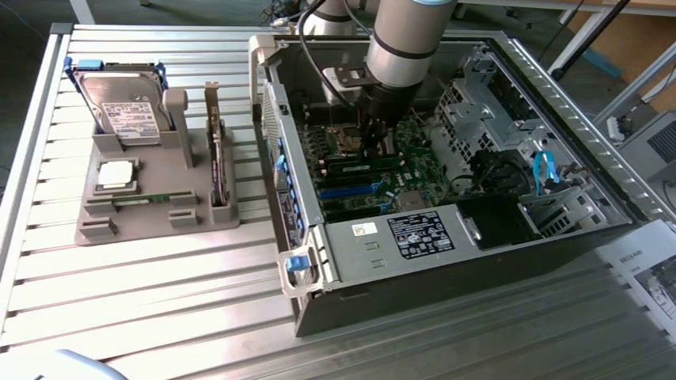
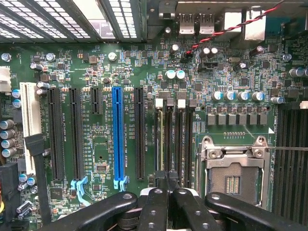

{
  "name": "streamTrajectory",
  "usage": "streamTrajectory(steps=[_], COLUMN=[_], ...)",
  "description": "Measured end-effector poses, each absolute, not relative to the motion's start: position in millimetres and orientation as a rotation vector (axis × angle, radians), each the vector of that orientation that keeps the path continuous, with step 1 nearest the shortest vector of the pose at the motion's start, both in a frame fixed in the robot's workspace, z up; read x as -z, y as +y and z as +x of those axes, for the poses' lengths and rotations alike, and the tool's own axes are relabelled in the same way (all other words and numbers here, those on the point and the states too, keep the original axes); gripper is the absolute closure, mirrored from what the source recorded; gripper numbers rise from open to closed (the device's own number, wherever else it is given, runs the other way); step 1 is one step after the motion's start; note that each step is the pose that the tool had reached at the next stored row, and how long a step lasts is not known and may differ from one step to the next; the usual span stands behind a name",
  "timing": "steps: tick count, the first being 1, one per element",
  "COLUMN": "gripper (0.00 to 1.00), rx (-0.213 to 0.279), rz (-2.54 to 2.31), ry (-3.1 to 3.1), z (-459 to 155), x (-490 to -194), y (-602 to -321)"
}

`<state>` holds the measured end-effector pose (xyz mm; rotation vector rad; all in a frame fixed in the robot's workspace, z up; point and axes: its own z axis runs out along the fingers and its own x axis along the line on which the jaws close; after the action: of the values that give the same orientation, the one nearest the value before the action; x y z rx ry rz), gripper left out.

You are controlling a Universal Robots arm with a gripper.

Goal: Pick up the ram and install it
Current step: 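Press down the ram until it locks into place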

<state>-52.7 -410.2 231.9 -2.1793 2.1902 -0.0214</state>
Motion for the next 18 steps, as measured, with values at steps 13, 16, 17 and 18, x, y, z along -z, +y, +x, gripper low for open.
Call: streamTrajectory(steps=[13,16,17,18], gripper=[0.90,0.90,0.90,0.90], rx=[0.021,0.021,0.021,0.021], rz=[-2.179,-2.179,-2.179,-2.179], ry=[2.190,2.190,2.190,2.190], z=[-53,-53,-53,-53], x=[-245,-247,-248,-249], y=[-410,-410,-410,-410])
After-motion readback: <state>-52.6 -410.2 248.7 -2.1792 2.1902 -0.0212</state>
